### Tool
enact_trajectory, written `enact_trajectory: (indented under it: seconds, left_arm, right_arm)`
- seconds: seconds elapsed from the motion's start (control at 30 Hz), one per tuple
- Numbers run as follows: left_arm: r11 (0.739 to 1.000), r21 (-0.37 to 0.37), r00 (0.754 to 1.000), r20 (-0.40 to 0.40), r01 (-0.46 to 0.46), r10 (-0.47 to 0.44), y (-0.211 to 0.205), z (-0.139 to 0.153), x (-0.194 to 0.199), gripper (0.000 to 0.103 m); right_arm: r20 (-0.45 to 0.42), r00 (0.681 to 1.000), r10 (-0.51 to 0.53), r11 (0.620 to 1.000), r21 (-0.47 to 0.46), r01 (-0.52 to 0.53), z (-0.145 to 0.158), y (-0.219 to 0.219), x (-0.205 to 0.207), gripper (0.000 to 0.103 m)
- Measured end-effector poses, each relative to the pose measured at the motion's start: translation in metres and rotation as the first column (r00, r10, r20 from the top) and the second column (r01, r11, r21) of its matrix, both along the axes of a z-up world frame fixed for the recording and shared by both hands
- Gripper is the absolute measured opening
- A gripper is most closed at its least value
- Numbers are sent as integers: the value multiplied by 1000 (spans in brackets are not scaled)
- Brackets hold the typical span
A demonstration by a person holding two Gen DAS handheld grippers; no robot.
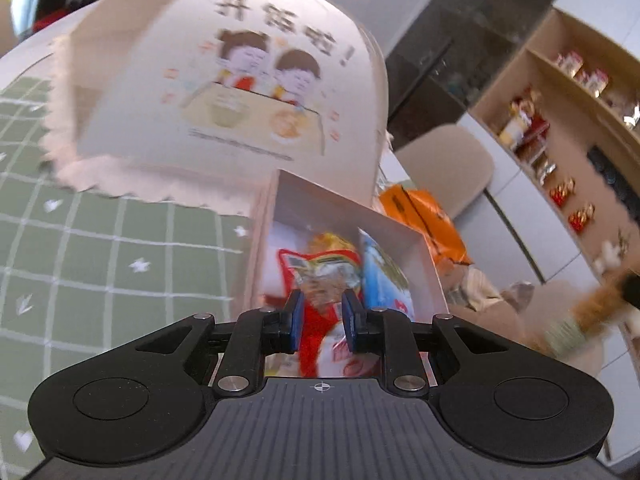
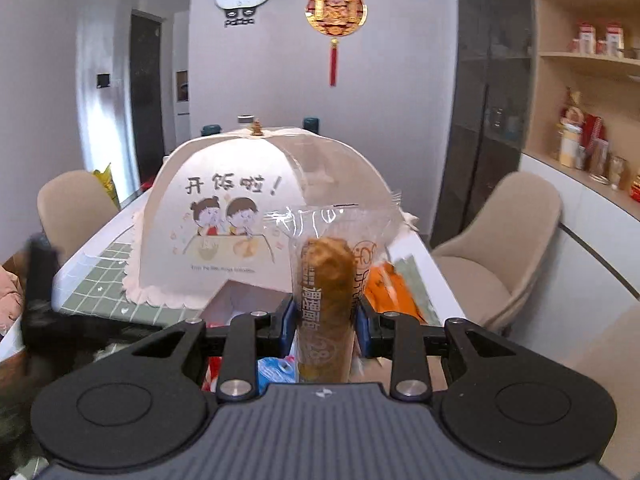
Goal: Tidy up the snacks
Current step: 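Carry both packets over the pink box and open both tools to drop them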
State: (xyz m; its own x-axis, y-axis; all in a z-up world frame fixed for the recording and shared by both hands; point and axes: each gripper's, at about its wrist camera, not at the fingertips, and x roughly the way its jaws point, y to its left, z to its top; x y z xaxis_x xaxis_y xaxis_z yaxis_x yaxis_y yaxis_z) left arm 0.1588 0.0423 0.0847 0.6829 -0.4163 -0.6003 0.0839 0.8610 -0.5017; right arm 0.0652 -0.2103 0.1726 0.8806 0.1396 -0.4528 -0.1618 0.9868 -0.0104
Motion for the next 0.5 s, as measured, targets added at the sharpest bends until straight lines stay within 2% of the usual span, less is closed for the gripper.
enact_trajectory:
  seconds: [0.07,0.13,0.2,0.27,0.4,0.5]
  left_arm:
    - [1000,-11,1000,-3,0,0,8,3,-16,23]
    - [999,-27,1000,-9,17,-18,10,4,-30,23]
    - [999,-30,999,-19,28,-29,9,2,-46,23]
    - [999,-27,998,-41,38,-39,8,0,-56,23]
    - [998,7,996,-76,56,-55,12,-8,-73,23]
    - [997,43,993,-101,62,-58,13,-17,-80,23]
  right_arm:
    - [-42,999,34,999,30,-33,-5,8,28,29]
    - [-126,990,64,994,91,-53,-18,15,64,29]
    - [-250,960,124,979,188,-78,-43,22,104,29]
    - [-324,931,165,959,272,-76,-68,27,130,30]
    - [-367,911,187,966,237,-103,-100,46,159,30]
    - [-358,918,169,972,216,-95,-104,46,152,41]
